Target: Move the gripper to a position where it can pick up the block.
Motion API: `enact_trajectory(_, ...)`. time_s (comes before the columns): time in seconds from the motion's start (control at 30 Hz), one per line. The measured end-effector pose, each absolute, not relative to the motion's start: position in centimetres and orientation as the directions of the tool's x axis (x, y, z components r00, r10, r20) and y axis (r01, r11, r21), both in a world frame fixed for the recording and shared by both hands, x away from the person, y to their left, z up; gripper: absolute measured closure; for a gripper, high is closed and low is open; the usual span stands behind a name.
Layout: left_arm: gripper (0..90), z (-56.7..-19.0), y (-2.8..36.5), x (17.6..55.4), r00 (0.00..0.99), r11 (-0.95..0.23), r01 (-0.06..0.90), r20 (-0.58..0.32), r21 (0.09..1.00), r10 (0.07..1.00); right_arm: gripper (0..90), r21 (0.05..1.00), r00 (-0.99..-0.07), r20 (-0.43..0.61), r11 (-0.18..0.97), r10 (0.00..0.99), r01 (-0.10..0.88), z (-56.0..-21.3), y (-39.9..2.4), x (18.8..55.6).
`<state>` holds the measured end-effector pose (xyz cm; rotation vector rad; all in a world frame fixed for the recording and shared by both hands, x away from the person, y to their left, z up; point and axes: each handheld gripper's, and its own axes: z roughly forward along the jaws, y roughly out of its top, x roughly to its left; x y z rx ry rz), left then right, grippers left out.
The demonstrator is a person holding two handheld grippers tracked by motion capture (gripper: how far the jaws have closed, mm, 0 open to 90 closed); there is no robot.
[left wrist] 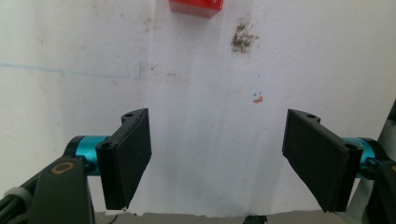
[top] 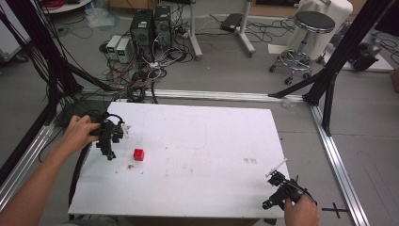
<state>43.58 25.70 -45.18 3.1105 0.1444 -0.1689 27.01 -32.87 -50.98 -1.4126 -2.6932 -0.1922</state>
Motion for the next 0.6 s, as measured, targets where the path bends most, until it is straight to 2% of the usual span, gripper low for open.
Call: enact_trajectory(0.6,24.1,-46.1,21.7,44.5,0.997,-0.999,0.000,-0.081,0.044,-0.004,1.9,0.074,-0.568,0.149,0.563,0.810,0.823,-51.0,-33.0,27.0)
